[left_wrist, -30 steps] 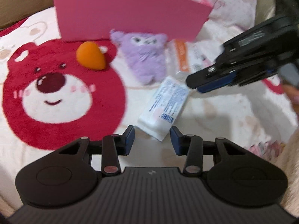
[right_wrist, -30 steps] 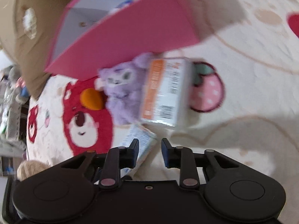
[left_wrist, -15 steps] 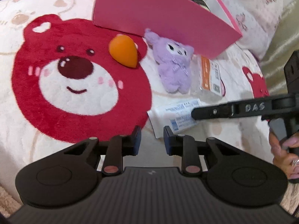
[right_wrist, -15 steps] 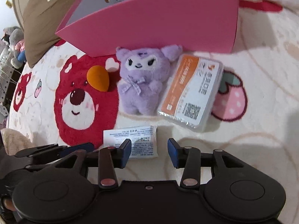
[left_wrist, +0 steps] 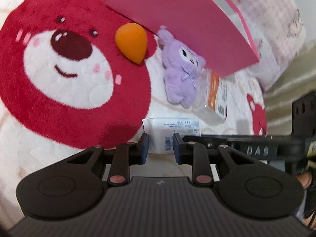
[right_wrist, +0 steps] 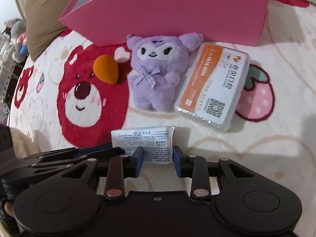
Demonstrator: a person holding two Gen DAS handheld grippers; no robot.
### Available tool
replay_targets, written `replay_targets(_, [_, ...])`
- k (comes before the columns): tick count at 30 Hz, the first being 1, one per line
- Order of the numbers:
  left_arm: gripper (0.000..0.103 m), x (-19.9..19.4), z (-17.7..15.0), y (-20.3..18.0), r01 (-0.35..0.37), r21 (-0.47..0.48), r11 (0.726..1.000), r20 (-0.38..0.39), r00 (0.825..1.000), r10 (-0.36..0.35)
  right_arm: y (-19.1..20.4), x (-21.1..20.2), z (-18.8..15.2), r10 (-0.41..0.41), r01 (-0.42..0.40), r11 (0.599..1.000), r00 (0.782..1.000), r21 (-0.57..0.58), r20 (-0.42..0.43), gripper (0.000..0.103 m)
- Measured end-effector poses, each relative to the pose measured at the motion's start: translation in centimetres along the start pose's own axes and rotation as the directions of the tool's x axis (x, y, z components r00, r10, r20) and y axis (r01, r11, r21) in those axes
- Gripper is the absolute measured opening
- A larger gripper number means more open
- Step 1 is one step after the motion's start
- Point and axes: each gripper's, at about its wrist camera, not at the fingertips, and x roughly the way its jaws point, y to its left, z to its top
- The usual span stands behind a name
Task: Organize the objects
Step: 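Close the left tool on the white wet-wipe packet, then lift the wet-wipe packet with the left tool and carry it over the box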
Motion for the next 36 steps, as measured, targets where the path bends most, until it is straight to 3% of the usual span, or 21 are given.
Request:
replay_targets(4, [0.025,-0.1,0.1,0.4,0.021,-0.031,0.999,0.001,1.000,-0.021,1.0,0.0,-0.2,-0.023,0.024,0.998,1.000,-0.050,0.008,0.037])
replay_targets(11, [0.029,0.3,-0.4,-0.2,0.004,0.011,1.000,0.022,1.000,-0.004,2.3,0.0,-0.7,-0.061,0.063,0.989,0.998,-0.134,0.022,0.040])
replay_targets(14, [0.030,0.6,-0.2,0.6,0.023,-0.055,0.998,0.023,1.000,-0.022,2.8,0.4,-0.6,-0.092,0.094,0.982,0.996,-0.161,0.023,0.040])
replay_targets(19, [0.029,0.0,-0.1,0.7,0.037,-0.066,0.997,0.020,0.999,-0.036,3.1,0.2,-0.7,-0.099,0.105,0.977,0.994,-0.188,0.040,0.041])
replay_targets(24, [0.030,-1.7,-0.3,-0.5,0.024,0.014,1.000,0.005,1.000,-0.024,4.5,-1.6,-1.2,-0.072,0.092,0.967,0.993,-0.237,0.090,0.041])
replay_targets(28, [0.030,-3.0,-0.2,-1.6,0.014,0.025,1.000,-0.002,1.000,-0.014,6.1,-4.0,-2.0,-0.030,0.078,0.949,0.987,-0.304,0.158,0.048])
replay_targets(31, [0.028,-3.9,-0.4,-2.4,-0.023,0.066,0.998,0.042,0.999,0.020,5.9,-4.6,-2.1,-0.005,0.056,0.948,0.987,-0.313,0.163,0.048])
replay_targets(36, [0.028,-5.7,0.0,-3.1,-0.018,0.067,0.998,0.075,0.997,0.013,6.2,-5.2,-2.2,0.016,0.045,0.948,0.982,-0.315,0.188,0.048])
